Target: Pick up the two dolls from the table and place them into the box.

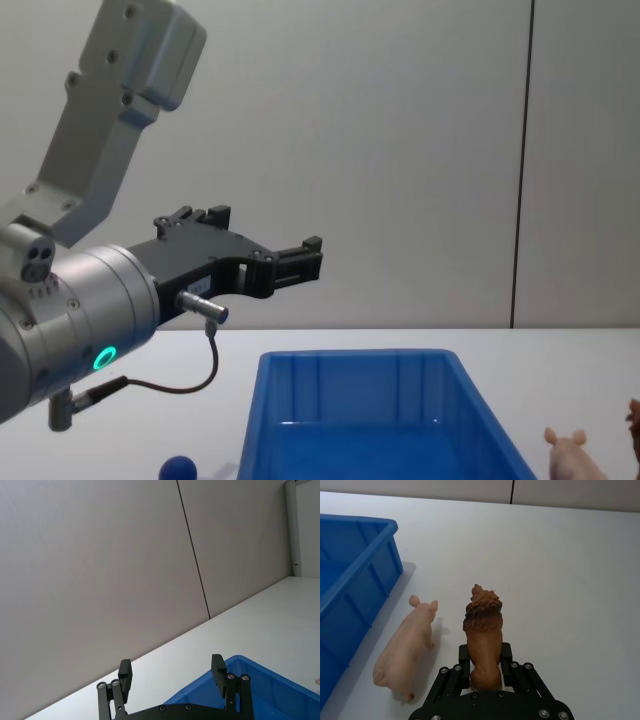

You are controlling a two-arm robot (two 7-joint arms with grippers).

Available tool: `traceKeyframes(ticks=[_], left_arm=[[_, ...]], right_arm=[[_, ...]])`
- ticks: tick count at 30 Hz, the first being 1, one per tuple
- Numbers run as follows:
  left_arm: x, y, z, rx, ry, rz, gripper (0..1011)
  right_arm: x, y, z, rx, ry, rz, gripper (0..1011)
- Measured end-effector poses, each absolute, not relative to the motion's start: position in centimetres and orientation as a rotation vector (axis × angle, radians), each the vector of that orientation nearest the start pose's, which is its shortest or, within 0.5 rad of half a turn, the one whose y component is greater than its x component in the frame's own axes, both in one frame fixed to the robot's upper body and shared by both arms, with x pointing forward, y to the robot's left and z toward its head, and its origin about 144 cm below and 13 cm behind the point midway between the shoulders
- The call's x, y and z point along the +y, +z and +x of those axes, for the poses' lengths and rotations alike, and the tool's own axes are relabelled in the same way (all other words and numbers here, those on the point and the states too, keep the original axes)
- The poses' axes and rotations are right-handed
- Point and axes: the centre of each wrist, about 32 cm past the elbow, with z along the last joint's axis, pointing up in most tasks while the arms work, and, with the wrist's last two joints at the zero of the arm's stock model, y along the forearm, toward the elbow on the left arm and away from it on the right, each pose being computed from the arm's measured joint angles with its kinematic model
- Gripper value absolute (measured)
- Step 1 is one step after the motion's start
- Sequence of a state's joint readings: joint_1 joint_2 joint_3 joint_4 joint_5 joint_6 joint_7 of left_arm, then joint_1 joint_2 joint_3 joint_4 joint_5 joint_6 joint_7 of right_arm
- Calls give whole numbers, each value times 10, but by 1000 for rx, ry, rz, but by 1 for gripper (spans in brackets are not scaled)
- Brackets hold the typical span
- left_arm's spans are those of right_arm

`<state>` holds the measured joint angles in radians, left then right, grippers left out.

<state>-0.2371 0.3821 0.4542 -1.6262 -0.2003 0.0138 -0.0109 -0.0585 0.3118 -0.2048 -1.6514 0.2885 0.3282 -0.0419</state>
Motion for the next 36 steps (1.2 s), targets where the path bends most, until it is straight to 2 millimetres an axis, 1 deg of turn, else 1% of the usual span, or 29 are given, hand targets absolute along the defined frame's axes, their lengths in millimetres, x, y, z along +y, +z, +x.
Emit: traceKeyframes(ticks=[6, 16, 24, 27, 36], left_arm=[[198, 1204, 492, -268, 1124, 61, 1001], [198, 1204, 492, -268, 1124, 61, 1001], [198, 1204, 492, -268, 1124, 61, 1001], [198, 1204, 492, -268, 1124, 61, 1001], [198, 1204, 492, -268, 1124, 61, 1001]], right_arm=[[-246, 1146, 435, 208, -1377, -296, 343], [-241, 1169, 442, 130, -1332, -211, 343], [-232, 1187, 456, 96, -1240, -138, 343], [-229, 1189, 460, 95, -1210, -124, 343], [-211, 1196, 481, 110, -1079, -82, 343]])
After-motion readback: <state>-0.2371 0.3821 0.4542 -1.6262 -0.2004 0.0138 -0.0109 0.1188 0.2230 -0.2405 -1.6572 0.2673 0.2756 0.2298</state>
